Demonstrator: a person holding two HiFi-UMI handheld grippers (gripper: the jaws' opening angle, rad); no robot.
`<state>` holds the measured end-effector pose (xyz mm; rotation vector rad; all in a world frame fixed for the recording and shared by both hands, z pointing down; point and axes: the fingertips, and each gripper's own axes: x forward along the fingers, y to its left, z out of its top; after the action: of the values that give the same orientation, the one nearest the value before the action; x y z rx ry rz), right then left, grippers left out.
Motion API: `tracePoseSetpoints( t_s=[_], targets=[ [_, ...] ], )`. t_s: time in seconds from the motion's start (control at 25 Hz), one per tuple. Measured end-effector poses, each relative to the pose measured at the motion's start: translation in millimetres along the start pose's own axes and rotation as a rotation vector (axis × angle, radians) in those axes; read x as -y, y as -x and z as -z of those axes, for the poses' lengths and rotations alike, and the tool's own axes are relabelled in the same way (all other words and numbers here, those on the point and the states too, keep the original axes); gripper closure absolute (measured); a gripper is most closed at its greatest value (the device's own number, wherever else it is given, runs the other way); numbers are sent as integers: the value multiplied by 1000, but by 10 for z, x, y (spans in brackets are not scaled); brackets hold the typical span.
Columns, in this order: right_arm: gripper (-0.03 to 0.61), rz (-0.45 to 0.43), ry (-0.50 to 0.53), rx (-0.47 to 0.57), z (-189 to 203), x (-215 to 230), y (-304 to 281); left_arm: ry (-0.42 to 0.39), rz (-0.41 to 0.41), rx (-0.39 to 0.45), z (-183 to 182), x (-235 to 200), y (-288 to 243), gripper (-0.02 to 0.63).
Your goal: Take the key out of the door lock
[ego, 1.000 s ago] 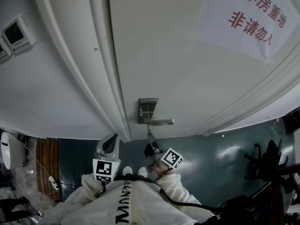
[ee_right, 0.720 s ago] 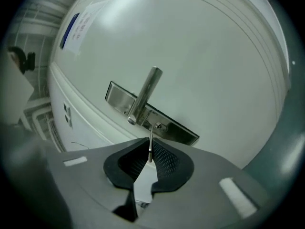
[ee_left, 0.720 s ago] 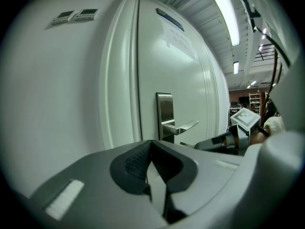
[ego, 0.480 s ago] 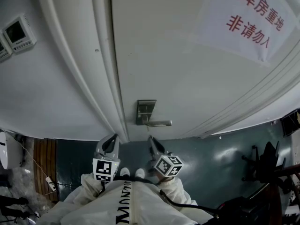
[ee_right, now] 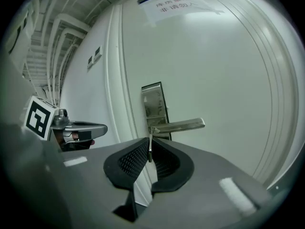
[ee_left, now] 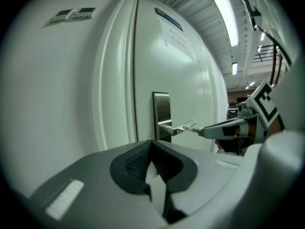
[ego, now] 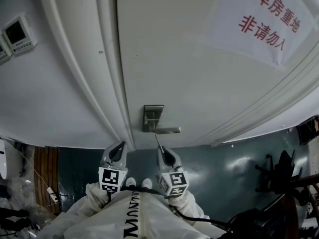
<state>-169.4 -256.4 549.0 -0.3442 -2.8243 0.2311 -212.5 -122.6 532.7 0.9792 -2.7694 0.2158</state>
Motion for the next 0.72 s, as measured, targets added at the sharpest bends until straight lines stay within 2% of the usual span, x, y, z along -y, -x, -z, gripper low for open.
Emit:
tracePoseSetpoints(
  t_s=[0.36, 0.72],
  targets=[
    [555, 36, 109, 32, -67, 70, 127, -8, -35, -7, 16, 59, 31, 614],
    [555, 5, 92, 51, -42, 20, 276, 0, -88, -2, 81, 105, 208, 614]
  ],
)
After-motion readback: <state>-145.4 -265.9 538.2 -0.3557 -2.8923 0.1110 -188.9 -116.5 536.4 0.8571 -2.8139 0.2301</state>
